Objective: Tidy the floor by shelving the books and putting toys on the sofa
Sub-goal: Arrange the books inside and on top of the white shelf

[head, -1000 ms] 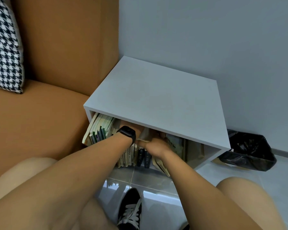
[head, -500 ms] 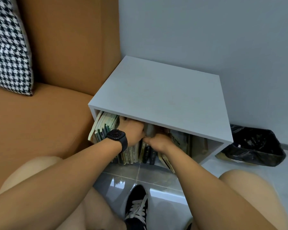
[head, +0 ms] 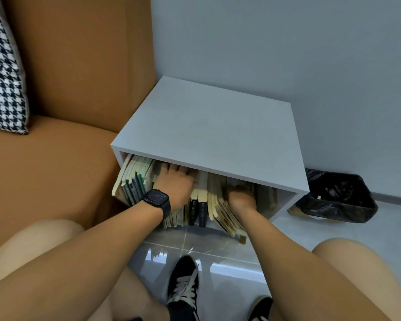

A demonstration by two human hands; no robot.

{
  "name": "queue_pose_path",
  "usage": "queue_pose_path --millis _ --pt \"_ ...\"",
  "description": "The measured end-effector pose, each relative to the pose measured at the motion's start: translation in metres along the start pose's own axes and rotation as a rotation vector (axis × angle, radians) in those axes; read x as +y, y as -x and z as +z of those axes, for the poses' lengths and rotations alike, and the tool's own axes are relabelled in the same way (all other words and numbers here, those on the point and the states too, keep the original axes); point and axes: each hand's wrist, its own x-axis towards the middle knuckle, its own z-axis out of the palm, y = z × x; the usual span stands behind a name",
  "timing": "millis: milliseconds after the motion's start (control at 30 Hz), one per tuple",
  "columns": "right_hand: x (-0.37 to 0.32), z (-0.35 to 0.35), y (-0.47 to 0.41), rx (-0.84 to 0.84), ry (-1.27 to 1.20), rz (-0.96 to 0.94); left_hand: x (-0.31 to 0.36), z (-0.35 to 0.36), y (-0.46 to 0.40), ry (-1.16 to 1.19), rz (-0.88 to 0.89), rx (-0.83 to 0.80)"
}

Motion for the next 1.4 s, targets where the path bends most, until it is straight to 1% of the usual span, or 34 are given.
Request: queue_pose_path --millis 67,100,200,267,367,567,667,900,1100,1167,1267,1333,1400 --pt "0.017 0.003 -0.004 -0.079 0.058 0.046 0.014 -0.003 0.002 0.036 0.082 0.067" --pt "0.025 0.005 -0.006 -0.112 0.088 0.033 0.021 -0.004 0.003 0.054 0.138 0.090" --pt "0.043 0.009 -0.006 -0.183 0.259 -0.098 0.039 0.001 0.006 0.049 0.312 0.104" --pt "0.053 0.011 -0.005 -0.222 0.377 -0.169 0.044 0.009 0.006 0.032 0.355 0.060" --pt "0.062 0.015 -0.003 -0.228 0.484 -0.213 0.042 0.022 0.004 0.033 0.303 -0.008" --pt "0.071 0.031 -0.005 -0.238 0.527 -0.154 0.054 0.035 -0.002 -0.062 0.211 -0.026" --pt "0.067 0.037 -0.007 -0.176 0.474 -0.129 0.050 0.036 -0.006 -0.059 0.193 -0.017" --pt "0.060 0.053 -0.011 -0.086 0.465 -0.103 0.049 0.043 -0.011 -0.082 0.168 -0.007" --pt "0.060 0.059 -0.017 -0.009 0.503 -0.149 0.049 0.050 -0.016 -0.098 0.165 0.025" --pt "0.061 0.060 -0.018 -0.020 0.513 -0.145 0.050 0.052 -0.017 -0.107 0.156 0.030" --pt "0.059 0.055 -0.015 -0.108 0.557 -0.113 0.048 0.051 -0.014 -0.130 0.179 0.006" --pt "0.048 0.045 -0.006 -0.127 0.614 -0.057 0.044 0.044 -0.007 -0.097 0.203 -0.004" --pt "0.028 0.025 0.012 -0.187 0.642 -0.023 0.040 0.026 0.004 -0.014 0.231 0.001"
